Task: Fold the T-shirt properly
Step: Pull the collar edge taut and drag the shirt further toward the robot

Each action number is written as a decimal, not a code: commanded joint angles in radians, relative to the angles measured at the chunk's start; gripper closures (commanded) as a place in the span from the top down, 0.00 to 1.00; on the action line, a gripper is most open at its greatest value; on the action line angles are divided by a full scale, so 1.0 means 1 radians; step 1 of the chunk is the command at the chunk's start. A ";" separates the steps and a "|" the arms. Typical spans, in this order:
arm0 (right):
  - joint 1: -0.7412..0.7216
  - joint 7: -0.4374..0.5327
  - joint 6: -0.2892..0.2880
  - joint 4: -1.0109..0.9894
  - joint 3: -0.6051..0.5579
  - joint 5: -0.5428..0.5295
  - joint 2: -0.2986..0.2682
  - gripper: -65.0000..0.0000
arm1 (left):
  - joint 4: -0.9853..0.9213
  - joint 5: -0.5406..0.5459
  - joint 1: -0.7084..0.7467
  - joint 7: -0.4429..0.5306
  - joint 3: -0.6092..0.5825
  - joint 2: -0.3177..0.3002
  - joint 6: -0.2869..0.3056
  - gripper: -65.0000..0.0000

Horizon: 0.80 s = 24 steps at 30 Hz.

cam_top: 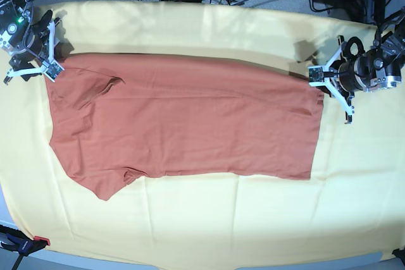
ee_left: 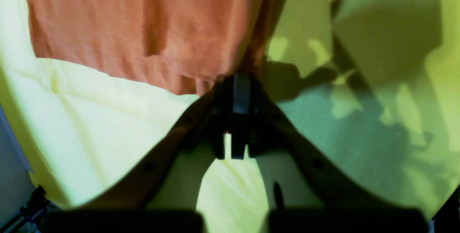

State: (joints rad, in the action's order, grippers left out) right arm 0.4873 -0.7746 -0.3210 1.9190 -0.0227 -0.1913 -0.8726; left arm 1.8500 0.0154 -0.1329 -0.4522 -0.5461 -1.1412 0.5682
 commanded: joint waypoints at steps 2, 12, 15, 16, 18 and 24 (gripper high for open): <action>-0.003 0.004 0.011 0.011 0.011 0.010 -0.023 0.30 | 0.009 0.000 -0.014 0.000 0.010 -0.023 0.002 0.00; -0.003 -0.111 -0.093 0.012 0.011 0.008 -0.023 0.00 | 0.062 0.103 -0.014 0.000 0.010 -0.080 0.130 0.00; -0.002 -0.178 -0.103 0.012 0.011 -0.040 -0.030 0.00 | 0.087 0.123 -0.014 0.000 0.010 -0.120 0.130 0.00; -0.003 -0.199 -0.103 0.012 0.011 -0.066 -0.038 0.00 | 0.094 0.141 -0.014 0.000 0.010 -0.133 0.130 0.00; -0.003 -0.237 -0.115 0.015 0.011 -0.098 -0.052 0.00 | 0.106 0.176 -0.014 0.000 0.010 -0.156 0.130 0.00; 0.003 -0.300 -0.134 0.057 0.011 -0.180 -0.111 0.00 | 0.132 0.243 -0.011 0.000 0.010 -0.203 0.130 0.00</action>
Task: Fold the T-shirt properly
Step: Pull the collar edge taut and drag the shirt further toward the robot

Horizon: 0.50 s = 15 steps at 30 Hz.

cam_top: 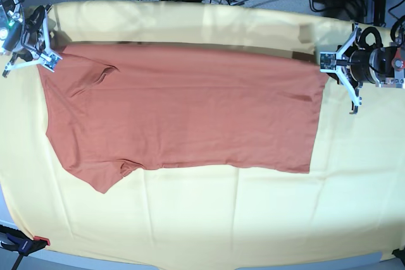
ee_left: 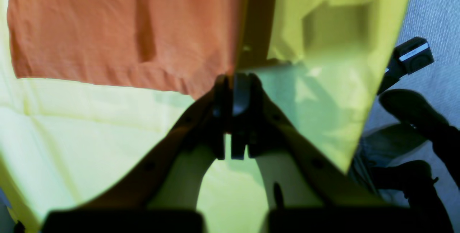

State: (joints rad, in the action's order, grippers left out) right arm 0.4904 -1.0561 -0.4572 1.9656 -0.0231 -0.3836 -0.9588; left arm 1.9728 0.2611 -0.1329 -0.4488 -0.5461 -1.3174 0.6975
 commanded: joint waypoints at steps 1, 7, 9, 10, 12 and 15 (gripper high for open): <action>0.000 -0.023 -0.006 0.017 0.011 0.012 -0.033 0.00 | 0.013 0.012 -0.010 -0.004 0.010 -0.035 0.001 0.00; 0.000 -0.047 -0.032 0.022 0.011 -0.056 -0.072 0.00 | 0.036 0.156 -0.009 -0.087 0.010 -0.070 0.001 0.00; 0.000 -0.064 -0.043 0.022 0.011 -0.091 -0.072 0.00 | 0.042 0.190 -0.008 -0.106 0.010 -0.077 0.001 0.00; 0.000 -0.067 -0.047 0.022 0.011 -0.107 -0.072 0.00 | 0.042 0.211 -0.008 -0.106 0.010 -0.083 0.001 0.00; 0.000 -0.071 -0.061 0.022 0.011 -0.129 -0.072 0.00 | 0.042 0.245 -0.008 -0.108 0.010 -0.093 0.001 0.00; 0.000 -0.105 -0.087 0.022 0.011 -0.195 -0.082 0.00 | 0.042 0.281 -0.007 -0.126 0.010 -0.104 0.001 0.00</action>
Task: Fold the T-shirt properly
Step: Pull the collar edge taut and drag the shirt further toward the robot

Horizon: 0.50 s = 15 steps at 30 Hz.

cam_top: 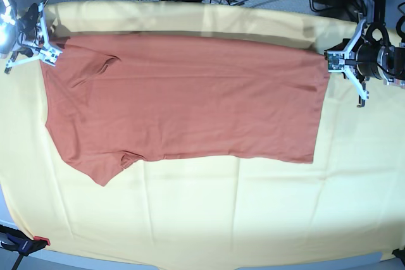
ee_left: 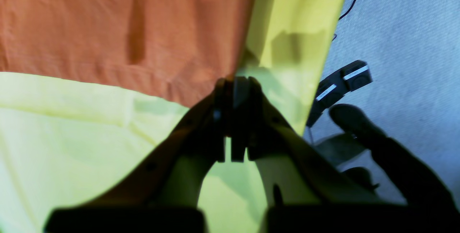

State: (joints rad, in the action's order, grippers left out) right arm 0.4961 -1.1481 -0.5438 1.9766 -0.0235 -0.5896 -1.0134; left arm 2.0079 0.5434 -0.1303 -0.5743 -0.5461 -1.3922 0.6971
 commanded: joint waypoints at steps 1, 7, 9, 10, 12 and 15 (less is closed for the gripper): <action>-0.006 -0.026 -0.012 0.011 0.011 -0.017 -0.035 0.00 | 0.007 0.002 -0.005 -0.010 0.010 -0.030 0.001 0.00; -0.006 -0.066 -0.061 0.011 0.011 -0.116 -0.087 0.00 | 0.023 -0.068 0.081 -0.010 0.010 -0.040 0.001 0.00; -0.006 -0.075 -0.076 0.011 0.011 -0.149 -0.108 0.00 | 0.031 -0.088 0.095 -0.010 0.010 -0.041 0.001 0.00; -0.006 -0.081 -0.082 0.011 0.011 -0.162 -0.118 0.00 | 0.034 -0.088 0.098 -0.011 0.010 -0.041 0.001 0.00; -0.006 -0.090 -0.085 0.011 0.011 -0.182 -0.136 0.00 | 0.035 -0.086 0.100 -0.010 0.010 -0.044 0.001 0.00; -0.006 -0.121 -0.101 0.011 0.011 -0.234 -0.150 0.00 | 0.035 -0.085 0.100 -0.010 0.010 -0.043 0.001 0.00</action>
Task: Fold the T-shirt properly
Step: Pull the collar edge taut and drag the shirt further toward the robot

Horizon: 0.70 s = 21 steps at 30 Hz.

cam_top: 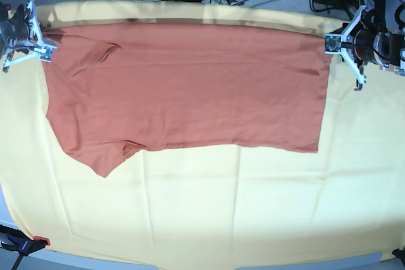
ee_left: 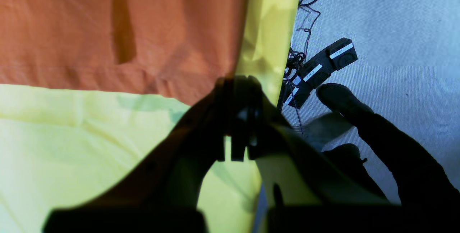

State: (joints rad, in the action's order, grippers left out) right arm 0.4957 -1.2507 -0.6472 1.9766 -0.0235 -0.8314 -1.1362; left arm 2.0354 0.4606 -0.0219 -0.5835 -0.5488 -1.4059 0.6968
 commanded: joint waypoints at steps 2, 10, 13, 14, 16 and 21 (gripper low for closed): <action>-0.006 -0.032 -0.011 0.011 0.011 -0.033 -0.028 0.00 | 0.009 0.013 -0.008 -0.003 0.012 -0.030 0.001 0.00; -0.005 -0.076 -0.027 0.010 0.011 -0.109 -0.028 0.00 | 0.060 0.099 -0.005 -0.072 0.012 -0.076 0.001 0.00; -0.005 -0.081 -0.027 0.011 0.011 -0.112 -0.028 0.00 | 0.066 0.099 -0.003 -0.072 0.012 -0.096 0.001 0.00; -0.005 -0.084 -0.027 0.011 0.011 -0.116 -0.029 0.00 | 0.066 0.099 -0.003 -0.072 0.012 -0.100 0.001 0.00; 0.005 -0.083 -0.027 0.010 0.011 -0.115 -0.031 0.00 | 0.066 0.099 -0.003 -0.072 0.012 -0.105 0.001 0.00; 0.064 -0.087 -0.039 0.011 0.011 -0.108 -0.031 0.00 | 0.066 0.099 -0.003 -0.072 0.012 -0.104 0.001 0.00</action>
State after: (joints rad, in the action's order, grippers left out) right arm 0.5659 -1.3178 -0.6849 1.9770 -0.0242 -0.9512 -1.1408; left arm 2.0937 0.5587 -0.0189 -0.6521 -0.5484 -1.4818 0.6964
